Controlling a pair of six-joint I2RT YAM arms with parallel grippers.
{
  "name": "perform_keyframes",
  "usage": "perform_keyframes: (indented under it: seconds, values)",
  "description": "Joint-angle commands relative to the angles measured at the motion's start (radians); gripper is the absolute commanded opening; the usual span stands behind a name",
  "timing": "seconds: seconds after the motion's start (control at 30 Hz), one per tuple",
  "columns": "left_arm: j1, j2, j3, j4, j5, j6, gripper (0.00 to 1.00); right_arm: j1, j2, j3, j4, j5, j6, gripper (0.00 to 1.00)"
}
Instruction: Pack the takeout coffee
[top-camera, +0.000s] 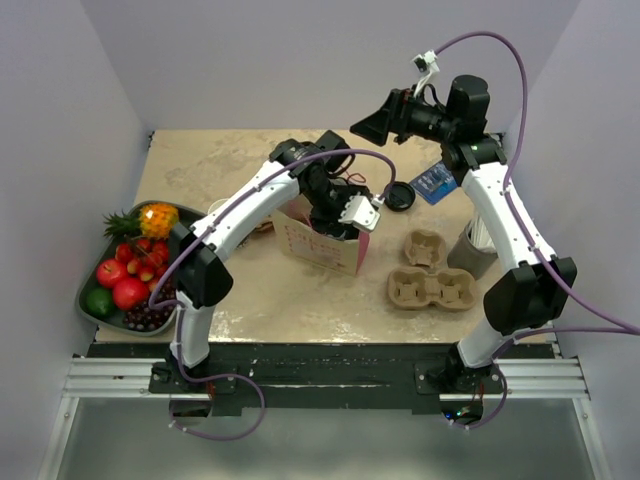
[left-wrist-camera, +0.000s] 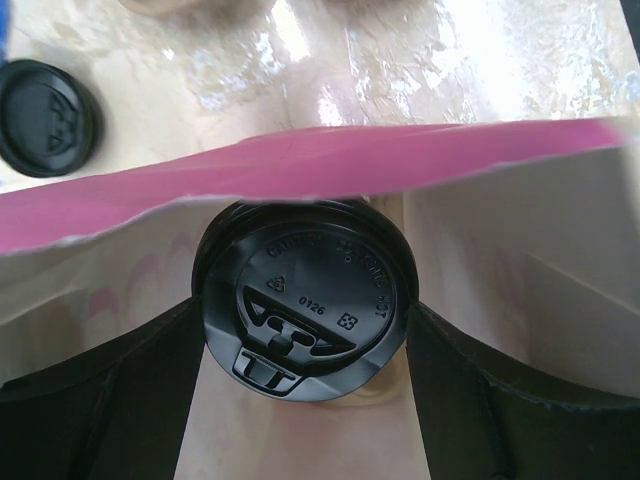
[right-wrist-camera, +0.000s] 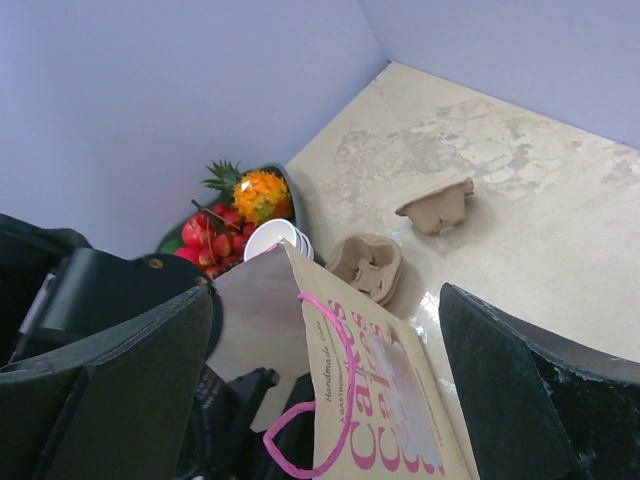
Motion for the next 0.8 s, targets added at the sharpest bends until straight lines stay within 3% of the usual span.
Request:
perform_keyframes:
  seconds: [0.0,0.5,0.77]
  values:
    - [-0.006,0.029,0.023,-0.008,-0.019,-0.036,0.00,-0.004,-0.017,0.006,0.025,0.007,-0.004,0.99]
    - [-0.006,0.101,0.018,-0.011,-0.013,-0.036,0.00,-0.016,-0.011,-0.016,0.030,0.008,-0.004,0.99]
    - [-0.007,0.124,0.003,-0.003,-0.019,-0.039,0.15,-0.027,-0.009,-0.025,0.036,0.011,-0.006,0.99]
